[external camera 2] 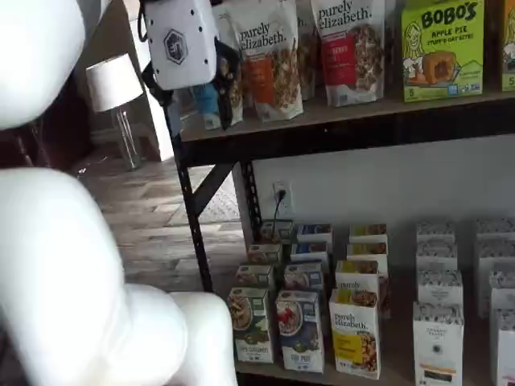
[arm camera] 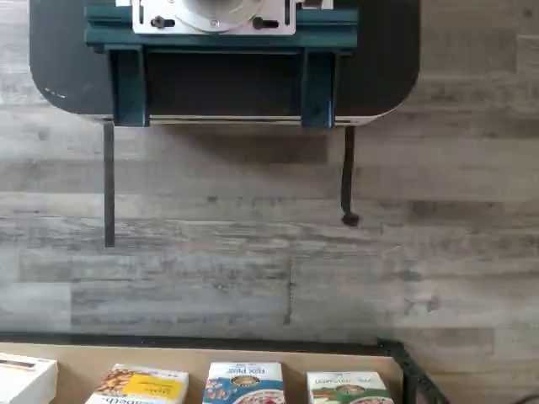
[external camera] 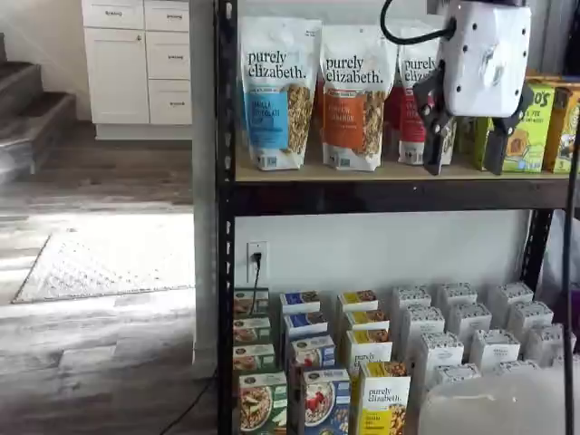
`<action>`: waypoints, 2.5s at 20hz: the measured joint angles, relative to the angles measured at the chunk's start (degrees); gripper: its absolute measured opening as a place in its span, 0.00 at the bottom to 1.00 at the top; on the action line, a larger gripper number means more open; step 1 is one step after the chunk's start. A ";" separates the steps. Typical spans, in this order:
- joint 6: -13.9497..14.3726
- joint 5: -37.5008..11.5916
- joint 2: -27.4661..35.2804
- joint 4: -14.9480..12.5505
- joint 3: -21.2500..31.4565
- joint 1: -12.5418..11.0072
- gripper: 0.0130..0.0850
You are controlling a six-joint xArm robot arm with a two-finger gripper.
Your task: Pick up the blue and white box that is on the bottom shelf, the second box from the left
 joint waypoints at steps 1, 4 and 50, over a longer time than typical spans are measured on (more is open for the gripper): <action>-0.37 -0.05 -0.06 0.78 0.08 -0.67 1.00; -3.06 -0.65 -0.66 6.50 0.72 -5.78 1.00; 2.32 -19.33 -0.27 2.69 18.00 2.54 1.00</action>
